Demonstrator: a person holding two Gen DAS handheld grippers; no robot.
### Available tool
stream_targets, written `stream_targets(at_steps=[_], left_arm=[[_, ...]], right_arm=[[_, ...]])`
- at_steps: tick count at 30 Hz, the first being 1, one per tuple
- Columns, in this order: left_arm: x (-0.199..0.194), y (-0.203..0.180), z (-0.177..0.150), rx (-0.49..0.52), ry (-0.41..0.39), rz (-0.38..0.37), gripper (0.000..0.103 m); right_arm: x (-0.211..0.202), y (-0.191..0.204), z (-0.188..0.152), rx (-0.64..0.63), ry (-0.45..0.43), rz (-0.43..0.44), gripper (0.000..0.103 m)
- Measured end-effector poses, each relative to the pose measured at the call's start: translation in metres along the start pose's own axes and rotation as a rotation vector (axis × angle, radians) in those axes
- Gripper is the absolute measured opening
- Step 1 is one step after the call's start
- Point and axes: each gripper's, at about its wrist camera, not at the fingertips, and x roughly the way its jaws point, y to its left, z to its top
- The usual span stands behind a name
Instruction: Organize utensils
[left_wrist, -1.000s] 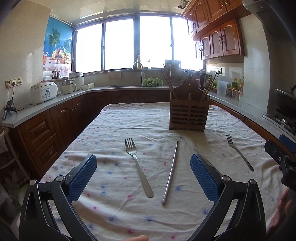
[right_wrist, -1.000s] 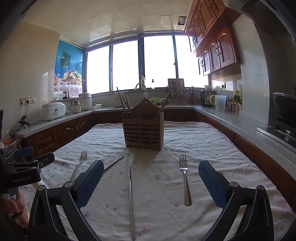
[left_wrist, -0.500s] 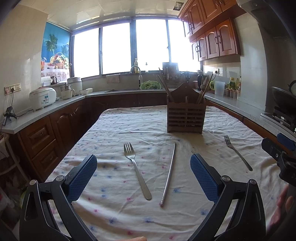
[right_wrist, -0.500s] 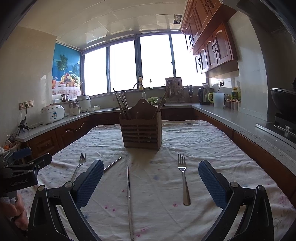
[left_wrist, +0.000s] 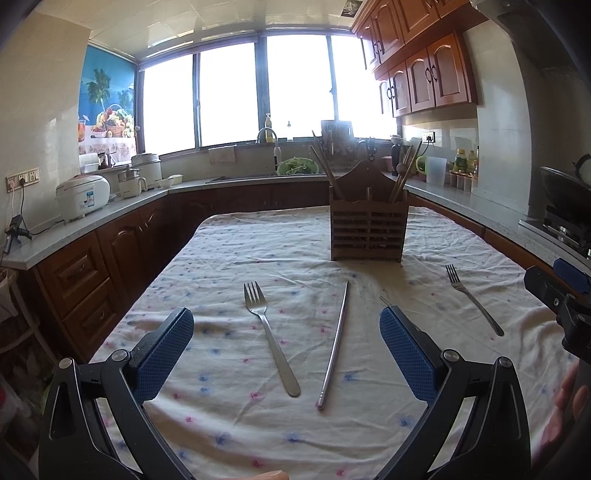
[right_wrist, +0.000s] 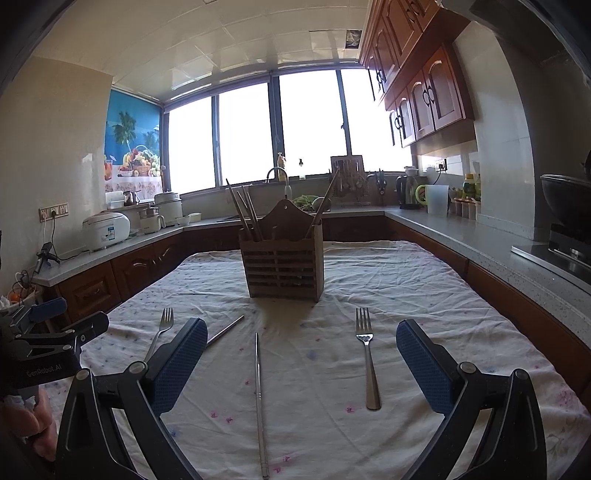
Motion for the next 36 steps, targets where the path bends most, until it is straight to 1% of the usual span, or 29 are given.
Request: stream_targets(at_steps=[17, 36], left_arm=[[-0.0051, -0.0015, 0.0008, 0.011, -0.02, -0.009, 0.103], [-0.0047, -0.0007, 0.0013, 0.012, -0.012, -0.019, 0.103]], right_arm=[[-0.0028, -0.0006, 0.0015, 0.0, -0.012, 0.0, 0.103], [-0.0041, -0.0012, 0.0029, 0.002, -0.018, 0.001, 0.103]])
